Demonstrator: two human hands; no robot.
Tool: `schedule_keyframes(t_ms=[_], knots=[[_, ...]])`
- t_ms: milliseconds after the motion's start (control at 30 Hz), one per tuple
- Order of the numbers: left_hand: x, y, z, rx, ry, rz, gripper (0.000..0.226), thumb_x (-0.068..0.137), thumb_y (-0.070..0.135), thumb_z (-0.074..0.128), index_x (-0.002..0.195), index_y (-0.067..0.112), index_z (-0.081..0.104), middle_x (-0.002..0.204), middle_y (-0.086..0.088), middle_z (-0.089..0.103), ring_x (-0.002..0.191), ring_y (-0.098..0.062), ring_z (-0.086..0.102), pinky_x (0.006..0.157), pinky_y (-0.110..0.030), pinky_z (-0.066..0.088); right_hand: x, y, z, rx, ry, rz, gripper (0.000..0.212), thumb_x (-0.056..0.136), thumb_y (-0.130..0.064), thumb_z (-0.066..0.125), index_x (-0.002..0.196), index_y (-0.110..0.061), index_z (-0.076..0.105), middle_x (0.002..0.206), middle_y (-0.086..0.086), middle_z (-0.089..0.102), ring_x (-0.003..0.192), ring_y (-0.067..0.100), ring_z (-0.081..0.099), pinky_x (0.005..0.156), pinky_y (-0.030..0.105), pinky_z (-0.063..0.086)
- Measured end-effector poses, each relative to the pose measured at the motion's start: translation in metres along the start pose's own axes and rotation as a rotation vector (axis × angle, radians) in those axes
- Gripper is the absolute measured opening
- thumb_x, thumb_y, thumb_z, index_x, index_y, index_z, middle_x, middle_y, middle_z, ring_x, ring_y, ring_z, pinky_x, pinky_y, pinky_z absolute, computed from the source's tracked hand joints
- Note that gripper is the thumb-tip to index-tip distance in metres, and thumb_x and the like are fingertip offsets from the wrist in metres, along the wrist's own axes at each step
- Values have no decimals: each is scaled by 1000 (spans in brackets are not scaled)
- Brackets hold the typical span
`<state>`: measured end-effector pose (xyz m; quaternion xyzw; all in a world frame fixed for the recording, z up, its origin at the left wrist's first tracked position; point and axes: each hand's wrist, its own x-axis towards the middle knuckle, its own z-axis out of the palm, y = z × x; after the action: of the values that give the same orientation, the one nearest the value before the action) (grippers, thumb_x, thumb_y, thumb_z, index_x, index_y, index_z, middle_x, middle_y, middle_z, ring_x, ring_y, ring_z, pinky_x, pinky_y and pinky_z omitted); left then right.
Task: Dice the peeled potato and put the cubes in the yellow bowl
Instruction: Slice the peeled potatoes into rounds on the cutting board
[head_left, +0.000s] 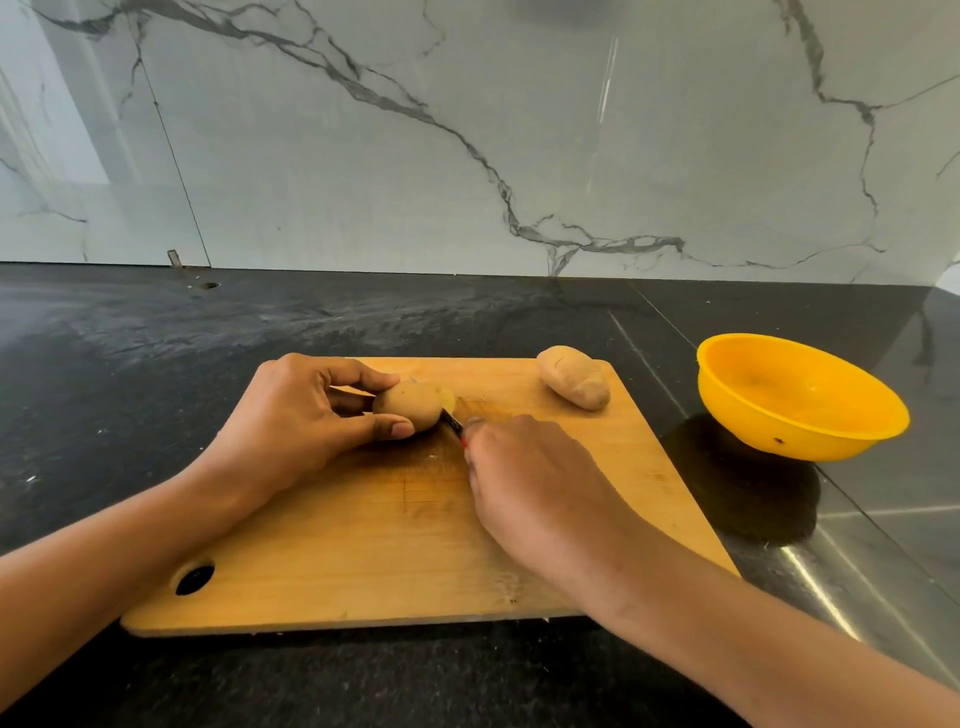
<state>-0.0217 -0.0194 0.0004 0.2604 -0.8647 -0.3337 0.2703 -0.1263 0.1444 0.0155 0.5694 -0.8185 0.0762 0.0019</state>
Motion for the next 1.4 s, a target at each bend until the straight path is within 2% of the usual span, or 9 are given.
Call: schedule_keyframes(t_ms=[267,500,667,833,933,1033,1167,1300,1400], knots=[[0,1,0,-45,-14,3,43,46,47,75,88,43,67,89,23,67,82,10,64,69,-5,46,-34,-2,1,-61,43,30,38,103,-17,34,142,-18,34,69,-10,22,55,5,24,44,21,20],[4,-7,-4,-51,-21,-31,51,50,45,78,100,37,69,94,16,70,87,7,65,74,-7,44,-34,5,-26,-13,-86,29,26,101,-27,43,125,-24,51,72,-11,38,62,4,39,47,18,25],[5,-8,-5,-75,-56,-51,51,54,44,78,104,36,69,89,18,71,87,9,64,73,-8,44,-9,13,-51,-37,130,54,21,99,-24,41,101,-21,62,84,-3,64,66,10,55,51,24,42],[5,-9,-5,-70,-39,-35,46,54,46,76,99,39,69,88,19,70,86,9,64,70,-7,44,1,5,-34,11,130,37,21,100,-25,40,91,-20,59,73,-3,54,63,14,50,50,30,35],[6,-11,-4,-92,-34,-30,45,52,45,77,96,38,70,87,16,72,86,5,66,76,-11,46,-2,4,-24,51,134,20,24,101,-28,38,103,-20,61,76,-3,53,63,12,47,49,27,31],[7,-12,-5,-110,-28,-15,47,49,47,77,94,37,72,89,16,73,87,3,67,82,-18,49,-2,4,-20,86,130,20,27,102,-28,38,116,-21,59,86,-3,58,74,13,54,59,29,42],[7,-10,-4,-101,-15,7,39,50,44,77,88,40,71,85,24,71,84,6,66,74,-8,49,-2,1,-15,100,125,23,28,102,-23,40,127,-21,53,99,-1,61,83,14,57,65,29,48],[9,-10,-4,-86,-6,-2,36,52,42,78,87,40,71,82,27,69,84,9,64,68,1,44,2,1,-8,59,181,7,31,102,-19,40,132,-19,48,99,1,60,83,16,54,52,22,32],[9,-10,-4,-74,5,4,35,51,43,77,86,41,70,82,27,69,83,11,63,67,1,43,4,-3,-6,25,172,-4,32,102,-18,42,133,-17,45,80,-2,47,70,13,45,47,20,26]])
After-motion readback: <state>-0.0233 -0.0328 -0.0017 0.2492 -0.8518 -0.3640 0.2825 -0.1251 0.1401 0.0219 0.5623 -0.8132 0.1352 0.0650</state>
